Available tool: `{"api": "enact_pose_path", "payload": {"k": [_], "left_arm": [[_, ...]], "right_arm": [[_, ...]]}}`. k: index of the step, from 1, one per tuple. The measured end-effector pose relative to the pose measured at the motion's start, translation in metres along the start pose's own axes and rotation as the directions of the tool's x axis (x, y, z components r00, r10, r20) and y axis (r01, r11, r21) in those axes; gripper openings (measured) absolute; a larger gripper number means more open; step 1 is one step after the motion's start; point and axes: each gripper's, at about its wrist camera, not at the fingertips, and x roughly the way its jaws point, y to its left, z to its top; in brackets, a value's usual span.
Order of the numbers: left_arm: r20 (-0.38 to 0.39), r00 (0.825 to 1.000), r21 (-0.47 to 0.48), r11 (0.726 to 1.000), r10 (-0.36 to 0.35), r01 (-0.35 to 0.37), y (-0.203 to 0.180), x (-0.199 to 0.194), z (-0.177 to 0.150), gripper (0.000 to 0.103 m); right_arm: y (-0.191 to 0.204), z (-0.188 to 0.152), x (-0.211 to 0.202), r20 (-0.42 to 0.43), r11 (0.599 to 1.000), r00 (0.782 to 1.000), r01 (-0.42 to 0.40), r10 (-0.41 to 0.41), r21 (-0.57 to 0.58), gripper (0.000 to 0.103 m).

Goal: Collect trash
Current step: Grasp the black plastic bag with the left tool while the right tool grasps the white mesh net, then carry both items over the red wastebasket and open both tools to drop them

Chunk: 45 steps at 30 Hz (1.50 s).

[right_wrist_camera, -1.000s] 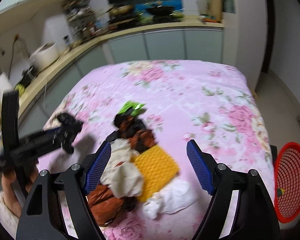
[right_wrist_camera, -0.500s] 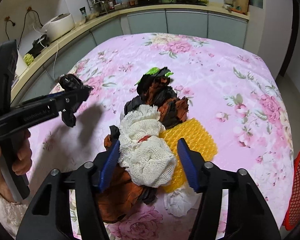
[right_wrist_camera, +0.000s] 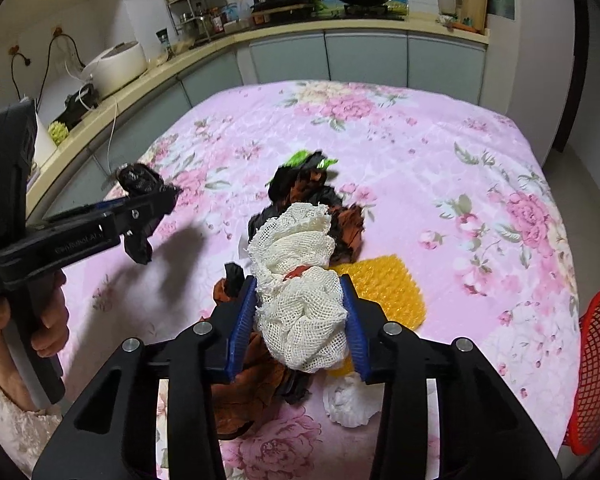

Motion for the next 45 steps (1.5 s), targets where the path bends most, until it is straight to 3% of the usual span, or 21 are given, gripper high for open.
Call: {"api": "enact_pose_path", "payload": {"k": [8, 21, 45], "left_arm": [[0.034, 0.999, 0.026, 1.0, -0.003, 0.003, -0.011, -0.012, 0.007, 0.043], [0.088, 0.995, 0.101, 0.994, -0.037, 0.028, -0.047, -0.02, 0.029, 0.043], [0.084, 0.987, 0.255, 0.96, -0.137, 0.112, -0.138, -0.01, 0.046, 0.043]], "right_arm": [[-0.01, 0.012, -0.032, 0.099, 0.999, 0.995, 0.022, -0.024, 0.026, 0.04], [-0.054, 0.03, -0.084, 0.247, 0.985, 0.959, 0.111, -0.141, 0.133, 0.04], [-0.128, 0.014, -0.139, 0.305, 0.925, 0.898, 0.221, -0.317, 0.309, 0.04]]}}
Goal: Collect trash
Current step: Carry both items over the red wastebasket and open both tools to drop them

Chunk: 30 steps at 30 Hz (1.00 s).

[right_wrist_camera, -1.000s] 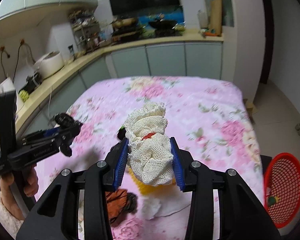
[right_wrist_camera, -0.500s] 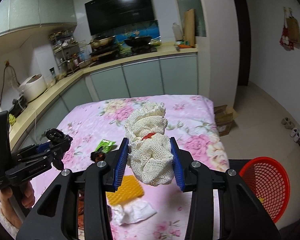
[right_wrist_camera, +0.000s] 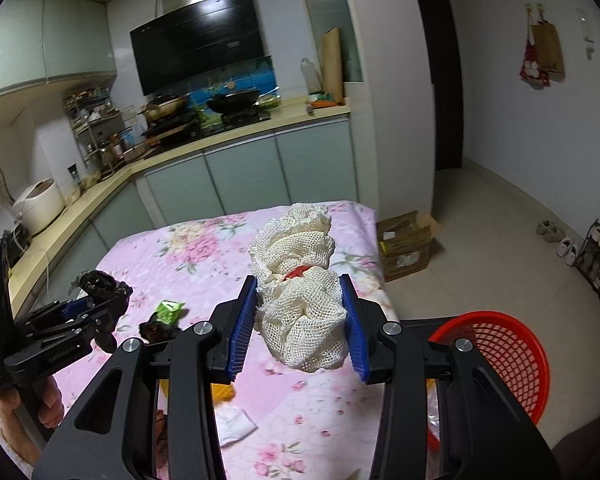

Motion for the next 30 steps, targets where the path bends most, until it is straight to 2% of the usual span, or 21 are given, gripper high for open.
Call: {"api": "enact_pose_path", "payload": {"k": [17, 30], "left_arm": [[-0.015, 0.995, 0.109, 0.989, -0.098, 0.099, -0.067, 0.02, 0.018, 0.043], [-0.054, 0.979, 0.205, 0.957, -0.198, 0.205, -0.14, 0.044, 0.033, 0.043]], "right_arm": [[-0.054, 0.001, -0.022, 0.044, 0.987, 0.99, 0.129, -0.134, 0.095, 0.04], [-0.103, -0.01, -0.04, 0.051, 0.958, 0.973, 0.211, -0.225, 0.192, 0.04]]}}
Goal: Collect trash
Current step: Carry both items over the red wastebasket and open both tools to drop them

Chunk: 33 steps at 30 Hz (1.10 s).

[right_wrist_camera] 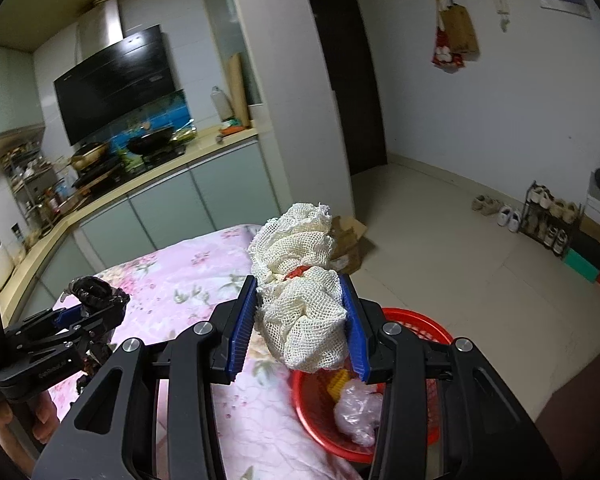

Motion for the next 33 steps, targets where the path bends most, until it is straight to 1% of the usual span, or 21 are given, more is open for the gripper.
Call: {"api": "enact_pose_path", "payload": {"k": [7, 13, 17, 23, 29, 33], "left_arm": [[-0.042, 0.998, 0.065, 0.996, -0.054, 0.057, -0.042, 0.029, 0.005, 0.043], [-0.099, 0.989, 0.099, 0.988, -0.109, 0.119, -0.074, 0.056, 0.008, 0.043], [-0.147, 0.979, 0.111, 0.982, -0.139, 0.156, -0.091, 0.078, 0.005, 0.043], [-0.218, 0.96, 0.115, 0.972, -0.177, 0.206, -0.112, 0.108, 0.001, 0.043], [-0.282, 0.942, 0.126, 0.967, -0.18, 0.222, -0.127, 0.136, -0.006, 0.043], [-0.323, 0.929, 0.125, 0.965, -0.178, 0.229, -0.132, 0.154, -0.011, 0.043]], "right_arm": [[-0.031, -0.005, 0.0, -0.005, 0.997, 0.999, 0.05, -0.049, 0.056, 0.04], [-0.056, -0.01, 0.001, -0.014, 0.991, 0.996, 0.094, -0.093, 0.1, 0.04], [-0.074, -0.015, 0.007, -0.038, 0.982, 0.992, 0.126, -0.121, 0.138, 0.04], [-0.093, -0.024, 0.019, -0.083, 0.968, 0.985, 0.167, -0.154, 0.185, 0.04], [-0.107, -0.033, 0.035, -0.135, 0.957, 0.977, 0.194, -0.167, 0.215, 0.04], [-0.112, -0.041, 0.052, -0.19, 0.952, 0.966, 0.213, -0.173, 0.22, 0.04]]}}
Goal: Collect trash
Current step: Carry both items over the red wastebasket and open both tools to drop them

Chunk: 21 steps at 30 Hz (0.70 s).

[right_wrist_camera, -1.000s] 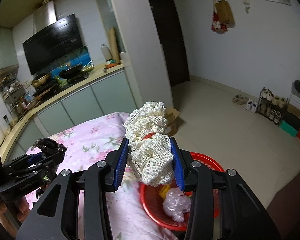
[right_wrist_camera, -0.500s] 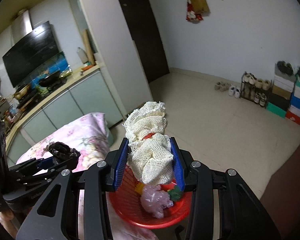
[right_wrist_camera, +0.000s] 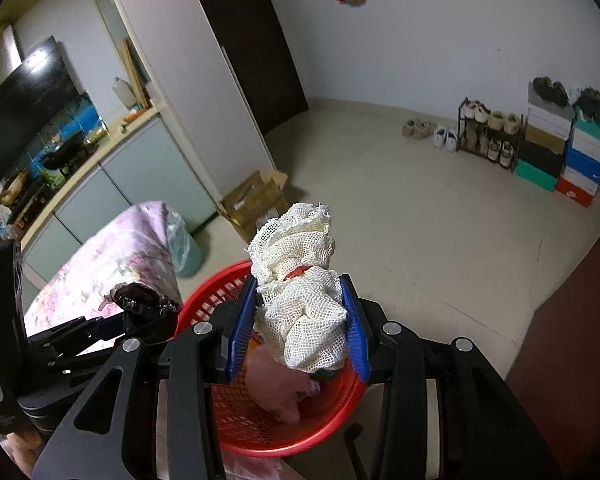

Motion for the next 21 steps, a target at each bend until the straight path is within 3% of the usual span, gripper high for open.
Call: {"api": "enact_pose_path", "payload": {"k": [5, 8, 12, 21], "left_arm": [[-0.036, 0.999, 0.021, 1.0, 0.002, -0.001, -0.004, 0.016, -0.003, 0.043], [-0.045, 0.999, 0.026, 1.0, 0.001, 0.0, -0.006, 0.02, -0.002, 0.045], [-0.035, 0.999, 0.036, 0.999, 0.014, -0.013, -0.007, 0.02, -0.001, 0.059], [0.006, 1.0, -0.002, 1.0, 0.019, -0.019, 0.001, -0.002, 0.001, 0.08]], "right_arm": [[-0.004, -0.006, 0.018, -0.06, 1.0, 0.998, 0.003, -0.002, 0.006, 0.041], [-0.005, -0.007, 0.026, -0.095, 1.0, 0.995, -0.009, 0.011, 0.017, 0.049], [-0.01, -0.008, 0.029, -0.111, 0.998, 0.993, -0.024, 0.03, 0.052, 0.058], [-0.011, -0.004, 0.014, -0.095, 0.998, 0.994, -0.04, 0.046, 0.057, 0.059]]}}
